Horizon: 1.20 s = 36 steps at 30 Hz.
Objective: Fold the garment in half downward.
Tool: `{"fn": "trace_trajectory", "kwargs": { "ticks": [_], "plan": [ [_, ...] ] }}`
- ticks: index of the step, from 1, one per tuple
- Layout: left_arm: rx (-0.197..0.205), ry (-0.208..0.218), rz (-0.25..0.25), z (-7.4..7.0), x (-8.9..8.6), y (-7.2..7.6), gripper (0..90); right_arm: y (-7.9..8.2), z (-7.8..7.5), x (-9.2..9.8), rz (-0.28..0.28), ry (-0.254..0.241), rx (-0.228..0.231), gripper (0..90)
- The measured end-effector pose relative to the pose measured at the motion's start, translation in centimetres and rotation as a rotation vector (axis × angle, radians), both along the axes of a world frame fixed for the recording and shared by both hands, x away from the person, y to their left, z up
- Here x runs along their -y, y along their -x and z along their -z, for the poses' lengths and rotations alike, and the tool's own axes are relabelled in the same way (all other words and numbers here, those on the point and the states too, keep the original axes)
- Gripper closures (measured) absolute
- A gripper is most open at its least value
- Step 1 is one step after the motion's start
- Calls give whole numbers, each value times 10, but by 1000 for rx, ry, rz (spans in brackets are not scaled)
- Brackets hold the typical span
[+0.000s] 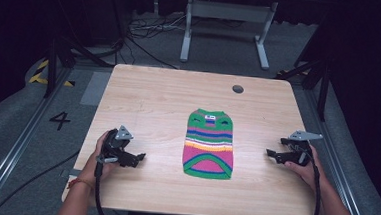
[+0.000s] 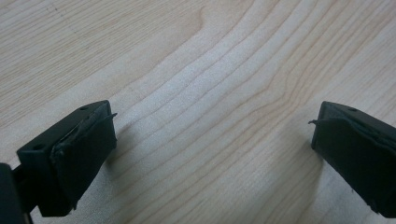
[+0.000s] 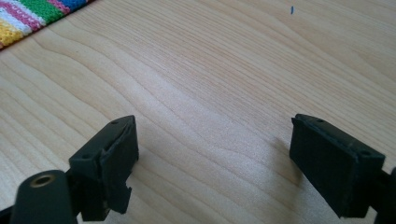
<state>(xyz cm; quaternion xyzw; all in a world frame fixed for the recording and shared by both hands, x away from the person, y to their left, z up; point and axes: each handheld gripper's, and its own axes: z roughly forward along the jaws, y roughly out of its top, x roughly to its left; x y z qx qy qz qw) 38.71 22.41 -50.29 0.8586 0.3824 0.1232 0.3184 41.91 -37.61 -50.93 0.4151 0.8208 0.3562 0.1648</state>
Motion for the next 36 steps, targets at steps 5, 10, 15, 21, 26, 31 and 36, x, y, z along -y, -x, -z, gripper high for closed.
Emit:
{"fn": "trace_trajectory", "kwargs": {
  "ticks": [5, 10, 15, 21, 26, 31, 36],
  "plan": [
    [0, 2, -9, 0, 0, 1, 2, 0, 0, 0, -4, 2, -1, 149],
    [1, 5, 5, 0, -4, 5, 3, -2, 0, -1, -7, 5, -7, 118],
    [2, 3, 5, 0, -5, 5, 4, -3, 0, -2, -4, 8, -10, 114],
    [14, 20, -25, -3, -11, 4, 133, -4, -2, -3, -3, 21, -26, 191],
    [13, 19, -28, -6, -14, 1, 258, -2, -8, -6, -46, 39, -13, 377],
    [52, -13, -60, -10, -10, -5, 264, -3, -8, -9, -55, 36, -13, 408],
    [75, 5, -71, -19, -3, -13, 263, -2, -14, -18, -70, 19, 7, 434]
  ]
}}
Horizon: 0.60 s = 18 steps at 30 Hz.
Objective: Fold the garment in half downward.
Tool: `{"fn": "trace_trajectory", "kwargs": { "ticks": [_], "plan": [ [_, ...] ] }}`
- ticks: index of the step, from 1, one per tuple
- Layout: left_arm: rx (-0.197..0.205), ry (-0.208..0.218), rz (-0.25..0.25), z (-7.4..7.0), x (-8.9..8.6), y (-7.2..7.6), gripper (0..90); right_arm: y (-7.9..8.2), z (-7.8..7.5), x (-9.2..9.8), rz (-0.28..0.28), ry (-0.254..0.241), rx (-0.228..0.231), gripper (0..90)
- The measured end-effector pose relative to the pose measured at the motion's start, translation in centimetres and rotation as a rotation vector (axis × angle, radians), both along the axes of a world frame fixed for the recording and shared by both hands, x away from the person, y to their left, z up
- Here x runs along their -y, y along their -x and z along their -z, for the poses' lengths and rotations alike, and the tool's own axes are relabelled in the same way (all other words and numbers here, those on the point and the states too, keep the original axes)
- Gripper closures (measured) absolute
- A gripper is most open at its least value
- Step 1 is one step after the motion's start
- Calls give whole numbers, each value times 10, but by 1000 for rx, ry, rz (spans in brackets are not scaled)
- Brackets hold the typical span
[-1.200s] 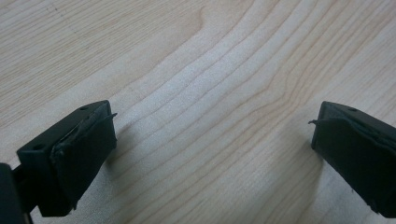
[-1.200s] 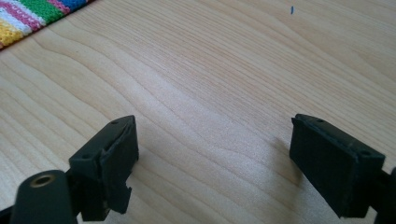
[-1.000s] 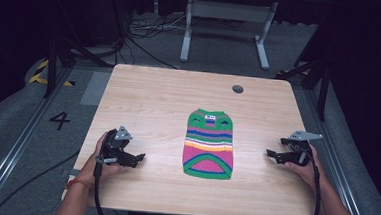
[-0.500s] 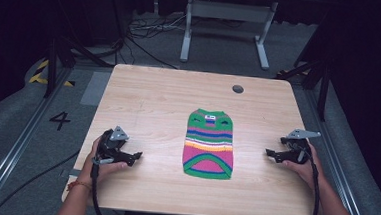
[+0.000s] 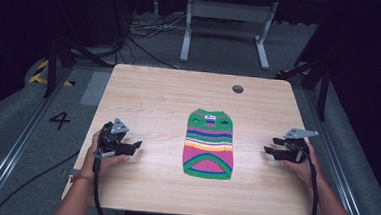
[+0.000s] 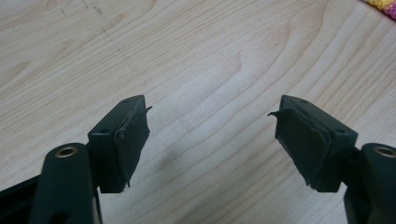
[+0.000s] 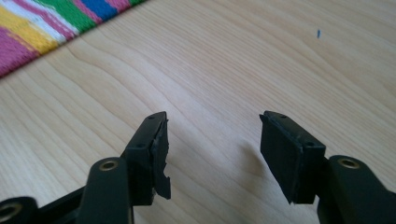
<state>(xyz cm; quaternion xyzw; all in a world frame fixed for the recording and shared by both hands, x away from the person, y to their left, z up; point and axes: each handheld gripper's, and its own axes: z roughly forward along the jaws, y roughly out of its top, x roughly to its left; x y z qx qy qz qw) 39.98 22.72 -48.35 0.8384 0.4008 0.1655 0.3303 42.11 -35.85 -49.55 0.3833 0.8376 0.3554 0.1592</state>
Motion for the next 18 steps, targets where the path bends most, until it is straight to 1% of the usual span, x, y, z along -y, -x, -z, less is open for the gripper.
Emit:
{"fn": "trace_trajectory", "kwargs": {
  "ticks": [1, 3, 4, 5, 6, 7, 8, 9, 11, 12, 13, 15, 16, 17, 18],
  "plan": [
    [-9, 2, 7, -1, 2, -2, 272, 0, -2, -2, -3, -4, 6, 439],
    [-3, -8, 22, -3, 5, -8, 297, -2, -5, -5, -13, -11, 9, 452],
    [-14, -3, 27, -4, 8, -12, 302, -3, -8, -8, -29, -18, 10, 484],
    [-7, -11, 43, -6, 11, -16, 302, -4, -10, -10, -37, -13, 26, 499],
    [-3, -9, 54, -7, 14, -19, 306, -6, -11, -13, -41, -11, 29, 502],
    [-5, 0, 69, -8, 19, -25, 310, -8, -12, -15, -41, -9, 19, 510],
    [-6, 3, 78, -9, 22, -30, 319, -11, -15, -18, -45, -7, 23, 525],
    [-3, -4, 87, -11, 27, -36, 328, -13, -16, -21, -44, -7, 24, 526],
    [-8, -1, 99, -12, 36, -47, 382, -20, -21, -28, -57, -4, 27, 528],
    [-2, -8, 107, -13, 41, -52, 392, -23, -24, -32, -59, -4, 33, 529],
    [-7, 0, 110, -14, 46, -57, 395, -27, -26, -36, -62, -7, 46, 528],
    [4, 10, 129, -16, 55, -66, 415, -35, -29, -44, -73, -19, 48, 531],
    [-1, 10, 135, -16, 60, -70, 425, -38, -30, -48, -78, -19, 56, 535],
    [0, 4, 142, -17, 63, -74, 425, -43, -31, -53, -80, -20, 53, 535],
    [4, 10, 155, -18, 68, -79, 432, -46, -32, -57, -86, -15, 56, 536]
  ]
}}
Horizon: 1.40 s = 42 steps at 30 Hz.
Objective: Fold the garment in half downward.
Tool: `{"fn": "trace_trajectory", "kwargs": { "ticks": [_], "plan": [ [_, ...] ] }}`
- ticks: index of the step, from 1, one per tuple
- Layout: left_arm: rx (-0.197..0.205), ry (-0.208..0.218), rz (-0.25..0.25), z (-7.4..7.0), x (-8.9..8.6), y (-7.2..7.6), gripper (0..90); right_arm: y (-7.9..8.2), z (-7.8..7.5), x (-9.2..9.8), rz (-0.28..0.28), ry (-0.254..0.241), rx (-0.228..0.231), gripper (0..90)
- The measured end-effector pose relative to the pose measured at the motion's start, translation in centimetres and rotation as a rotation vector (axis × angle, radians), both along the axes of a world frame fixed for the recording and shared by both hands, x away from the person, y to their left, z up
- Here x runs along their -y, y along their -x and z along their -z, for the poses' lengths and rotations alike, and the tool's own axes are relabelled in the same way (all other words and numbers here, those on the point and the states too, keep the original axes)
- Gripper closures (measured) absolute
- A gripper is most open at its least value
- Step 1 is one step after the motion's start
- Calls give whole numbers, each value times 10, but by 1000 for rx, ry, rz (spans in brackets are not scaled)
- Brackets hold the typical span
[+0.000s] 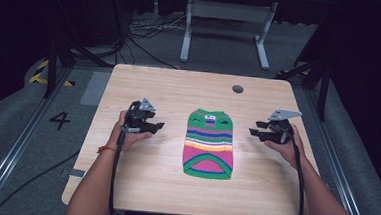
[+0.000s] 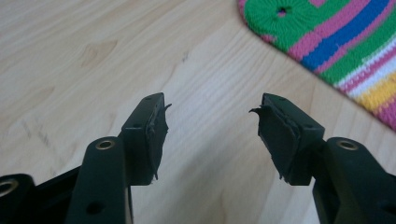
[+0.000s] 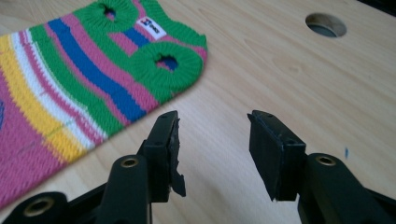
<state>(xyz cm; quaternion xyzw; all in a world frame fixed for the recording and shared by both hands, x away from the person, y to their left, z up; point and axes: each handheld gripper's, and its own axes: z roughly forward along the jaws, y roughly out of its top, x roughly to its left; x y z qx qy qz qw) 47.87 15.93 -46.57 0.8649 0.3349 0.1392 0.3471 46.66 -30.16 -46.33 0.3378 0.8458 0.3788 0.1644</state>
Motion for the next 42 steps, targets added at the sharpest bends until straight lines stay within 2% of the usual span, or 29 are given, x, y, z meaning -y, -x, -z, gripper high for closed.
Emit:
{"fn": "trace_trajectory", "kwargs": {
  "ticks": [4, 5, 7, 12, 15, 16, 19, 20, 22, 24, 27, 30, 31, 34, 38, 42],
  "plan": [
    [-19, -2, 21, 0, 15, -21, 497, -19, -3, -24, -31, 29, 5, 551],
    [-19, -2, 21, 0, 15, -21, 511, -19, -3, -24, -31, 29, 5, 551],
    [-19, -23, 27, -1, 24, -31, 515, -28, -4, -33, -26, 26, 3, 559],
    [-26, -10, 38, -3, 41, -47, 510, -47, -1, -52, -27, 17, -17, 570],
    [-22, -16, 38, -3, 49, -53, 507, -59, 5, -62, -20, 37, -27, 577],
    [-22, -5, 38, -2, 60, -59, 505, -63, 8, -65, -16, 41, -35, 577],
    [-11, -11, 47, 0, 70, -63, 506, -68, 12, -70, -13, 42, -42, 578],
    [-28, -12, 48, 2, 74, -65, 502, -70, 13, -72, -11, 44, -46, 580],
    [-27, -20, 46, 5, 81, -69, 497, -74, 15, -76, -8, 46, -52, 581],
    [-40, -9, 36, 9, 88, -74, 495, -77, 16, -80, -8, 46, -45, 586],
    [-32, 13, -2, 14, 94, -80, 499, -80, 19, -84, -5, 56, -53, 586],
    [-56, 37, -26, 22, 101, -84, 493, -84, 25, -84, 16, 50, -66, 589],
    [-62, 31, -34, 26, 104, -85, 491, -85, 28, -84, 25, 46, -72, 589],
    [-77, 32, -45, 33, 107, -86, 490, -87, 33, -83, 43, 20, -89, 591],
    [-91, 80, -66, 38, 107, -87, 494, -88, 36, -82, 49, -12, -101, 627],
    [-87, 89, -59, 36, 104, -87, 479, -88, 36, -82, 46, -6, -102, 619]
  ]
}}
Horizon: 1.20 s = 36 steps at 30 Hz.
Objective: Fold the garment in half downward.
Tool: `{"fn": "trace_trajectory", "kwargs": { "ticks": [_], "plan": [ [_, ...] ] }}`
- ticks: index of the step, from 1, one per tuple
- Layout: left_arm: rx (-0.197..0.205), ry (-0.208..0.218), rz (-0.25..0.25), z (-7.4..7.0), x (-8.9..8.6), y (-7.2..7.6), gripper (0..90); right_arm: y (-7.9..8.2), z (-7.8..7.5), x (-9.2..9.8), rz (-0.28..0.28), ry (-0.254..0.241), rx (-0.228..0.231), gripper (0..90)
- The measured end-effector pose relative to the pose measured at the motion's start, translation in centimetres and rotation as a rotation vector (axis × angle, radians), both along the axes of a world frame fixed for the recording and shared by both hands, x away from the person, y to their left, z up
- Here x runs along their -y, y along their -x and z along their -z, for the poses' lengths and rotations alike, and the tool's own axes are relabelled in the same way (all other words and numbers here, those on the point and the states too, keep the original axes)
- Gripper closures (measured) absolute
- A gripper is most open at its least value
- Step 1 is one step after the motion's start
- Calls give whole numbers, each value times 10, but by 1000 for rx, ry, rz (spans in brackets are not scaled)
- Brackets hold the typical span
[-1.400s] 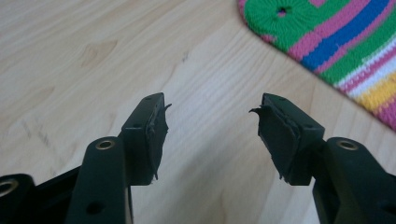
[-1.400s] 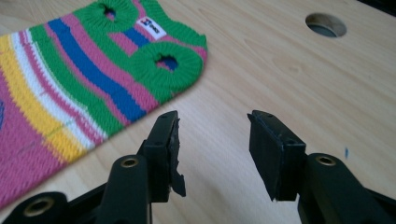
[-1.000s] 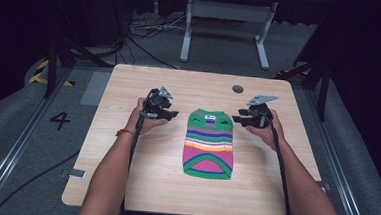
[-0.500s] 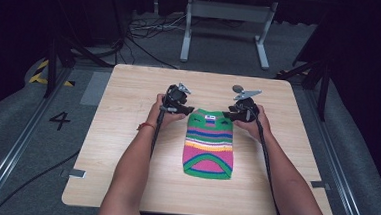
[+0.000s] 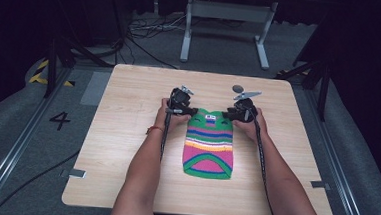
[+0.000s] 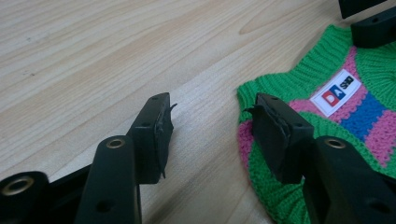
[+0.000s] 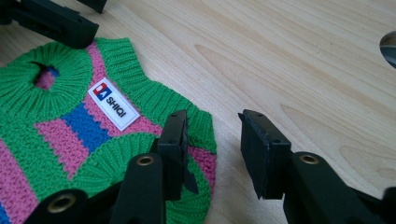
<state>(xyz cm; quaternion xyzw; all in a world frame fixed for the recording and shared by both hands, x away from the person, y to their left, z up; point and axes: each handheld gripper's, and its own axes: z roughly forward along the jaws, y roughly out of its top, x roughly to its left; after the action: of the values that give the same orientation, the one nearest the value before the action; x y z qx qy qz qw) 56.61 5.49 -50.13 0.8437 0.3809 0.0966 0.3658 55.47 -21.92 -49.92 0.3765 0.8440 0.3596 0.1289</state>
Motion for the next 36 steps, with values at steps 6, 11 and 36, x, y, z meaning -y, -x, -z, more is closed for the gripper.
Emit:
{"fn": "trace_trajectory", "kwargs": {
  "ticks": [6, 11, 36],
  "plan": [
    [13, -1, 27, -2, 5, 1, 472, 2, -5, -1, -8, -10, 11, 592],
    [-8, 12, 17, 2, 8, 0, 466, 1, 1, -4, -7, -9, -10, 583],
    [54, -30, 134, -29, 14, 19, 849, 11, -18, -5, -84, -83, -12, 844]
  ]
}}
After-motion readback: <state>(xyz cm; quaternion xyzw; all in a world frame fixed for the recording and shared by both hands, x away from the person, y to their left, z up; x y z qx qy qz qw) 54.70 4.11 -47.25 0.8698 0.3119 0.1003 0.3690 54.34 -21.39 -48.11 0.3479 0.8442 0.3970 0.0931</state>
